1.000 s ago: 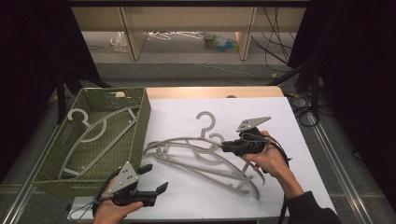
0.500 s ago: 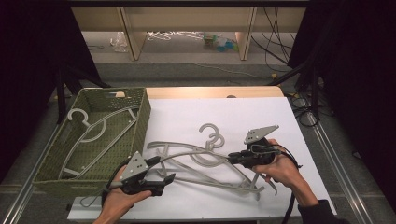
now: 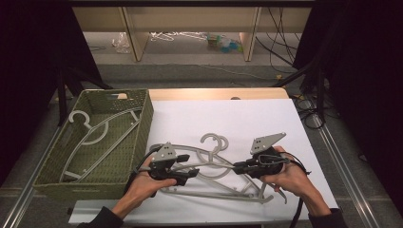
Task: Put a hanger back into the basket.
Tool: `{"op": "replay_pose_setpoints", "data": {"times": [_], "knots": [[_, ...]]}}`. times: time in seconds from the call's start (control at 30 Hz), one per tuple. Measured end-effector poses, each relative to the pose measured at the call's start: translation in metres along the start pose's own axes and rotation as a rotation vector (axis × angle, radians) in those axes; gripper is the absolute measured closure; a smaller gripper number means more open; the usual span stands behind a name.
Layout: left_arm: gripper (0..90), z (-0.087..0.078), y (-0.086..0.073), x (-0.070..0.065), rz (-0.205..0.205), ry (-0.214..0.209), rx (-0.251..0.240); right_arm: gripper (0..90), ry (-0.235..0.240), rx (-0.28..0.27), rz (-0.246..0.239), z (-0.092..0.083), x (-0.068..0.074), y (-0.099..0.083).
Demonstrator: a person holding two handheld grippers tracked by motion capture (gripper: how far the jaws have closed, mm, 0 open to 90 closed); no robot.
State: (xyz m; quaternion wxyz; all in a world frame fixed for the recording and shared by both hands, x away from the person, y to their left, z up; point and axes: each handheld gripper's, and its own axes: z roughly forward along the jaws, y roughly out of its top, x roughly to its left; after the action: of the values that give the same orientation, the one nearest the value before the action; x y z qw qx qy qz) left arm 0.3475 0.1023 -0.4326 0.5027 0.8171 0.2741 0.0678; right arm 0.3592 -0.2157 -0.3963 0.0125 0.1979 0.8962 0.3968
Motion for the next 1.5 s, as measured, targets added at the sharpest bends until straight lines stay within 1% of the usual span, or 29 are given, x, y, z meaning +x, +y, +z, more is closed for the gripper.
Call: {"op": "replay_pose_setpoints", "data": {"times": [0.1,0.13,0.2,0.23,0.3,0.33,0.37,0.5,0.57,0.63,0.73,0.77,0.83,0.87,0.9,1.0,1.03,1.07,1.1,1.13,1.17,1.2,1.27,1.3,1.33,1.37,1.4,1.43,1.5], "knots": [[44.2,0.006,0.003,-0.003,0.024,-0.030,0.028,81.9,0.006,0.001,-0.007,0.000,0.002,0.000],[44.2,0.007,0.004,-0.003,0.033,-0.038,0.035,81.9,0.008,0.001,-0.011,0.000,0.003,0.000],[49.5,0.009,0.005,-0.004,0.040,-0.041,0.040,81.9,0.011,0.003,-0.019,0.000,0.004,0.000],[51.6,0.014,0.008,-0.005,0.064,-0.060,0.061,81.9,0.018,0.002,-0.027,0.000,0.005,0.001],[56.2,0.016,0.009,-0.006,0.075,-0.068,0.075,81.9,0.026,0.002,-0.027,0.001,0.006,0.001],[57.7,0.019,0.010,-0.008,0.095,-0.083,0.106,81.9,0.026,0.003,-0.033,0.000,0.007,0.002],[59.1,0.020,0.011,-0.008,0.120,-0.084,0.119,81.9,0.030,0.000,-0.036,0.000,0.007,0.002],[68.7,0.022,0.012,-0.006,0.136,-0.095,0.127,81.9,0.031,0.001,-0.043,0.001,0.007,0.001],[70.7,0.022,0.013,-0.005,0.142,-0.107,0.134,81.9,0.036,0.003,-0.050,0.001,0.008,0.002],[71.7,0.023,0.014,-0.003,0.186,-0.121,0.155,81.9,0.034,0.010,-0.053,0.002,0.008,0.001],[73.7,0.022,0.014,-0.002,0.183,-0.152,0.154,81.9,0.038,0.011,-0.057,0.003,0.009,0.001],[74.4,0.022,0.014,-0.002,0.183,-0.152,0.154,81.9,0.038,0.011,-0.057,0.003,0.009,0.001],[75.3,0.019,0.014,-0.004,0.213,-0.155,0.170,81.8,0.046,0.017,-0.063,0.003,0.010,0.002],[77.4,0.017,0.015,-0.006,0.225,-0.171,0.184,81.0,0.043,0.016,-0.080,0.003,0.010,0.003],[78.3,0.017,0.015,-0.008,0.224,-0.174,0.184,80.7,0.045,0.015,-0.079,0.003,0.010,0.003],[80.5,0.015,0.016,-0.015,0.253,-0.169,0.196,78.0,0.029,0.035,-0.096,0.003,0.010,0.003],[81.2,0.015,0.016,-0.017,0.255,-0.170,0.202,76.4,0.010,0.044,-0.102,0.003,0.010,0.003],[81.7,0.015,0.017,-0.018,0.231,-0.164,0.205,74.8,-0.018,0.048,-0.104,0.003,0.011,0.004],[81.8,0.015,0.017,-0.018,0.231,-0.164,0.205,74.8,-0.018,0.048,-0.104,0.003,0.011,0.004],[81.8,0.015,0.018,-0.020,0.226,-0.158,0.218,71.1,-0.047,0.059,-0.126,0.002,0.015,0.008],[81.8,0.014,0.018,-0.020,0.226,-0.142,0.220,67.9,-0.053,0.051,-0.127,0.000,0.016,0.009],[81.8,0.013,0.018,-0.020,0.219,-0.129,0.226,65.9,-0.081,0.040,-0.121,-0.001,0.017,0.011],[81.8,0.012,0.019,-0.019,0.199,-0.121,0.221,59.0,-0.131,0.043,-0.117,-0.005,0.017,0.014],[81.8,0.012,0.019,-0.019,0.199,-0.121,0.221,59.0,-0.131,0.043,-0.117,-0.005,0.017,0.014],[81.8,0.008,0.020,-0.017,0.178,-0.107,0.219,51.2,-0.161,0.022,-0.099,-0.009,0.017,0.015],[81.8,0.006,0.021,-0.015,0.162,-0.095,0.213,49.4,-0.166,0.013,-0.092,-0.011,0.018,0.016],[81.7,0.003,0.023,-0.012,0.160,-0.082,0.216,47.4,-0.170,0.000,-0.088,-0.013,0.018,0.016],[81.8,-0.001,0.024,-0.010,0.135,-0.069,0.205,45.2,-0.176,-0.019,-0.077,-0.015,0.018,0.017],[81.8,-0.007,0.027,-0.005,0.121,-0.049,0.205,41.0,-0.198,-0.064,-0.043,-0.020,0.017,0.017]]}}
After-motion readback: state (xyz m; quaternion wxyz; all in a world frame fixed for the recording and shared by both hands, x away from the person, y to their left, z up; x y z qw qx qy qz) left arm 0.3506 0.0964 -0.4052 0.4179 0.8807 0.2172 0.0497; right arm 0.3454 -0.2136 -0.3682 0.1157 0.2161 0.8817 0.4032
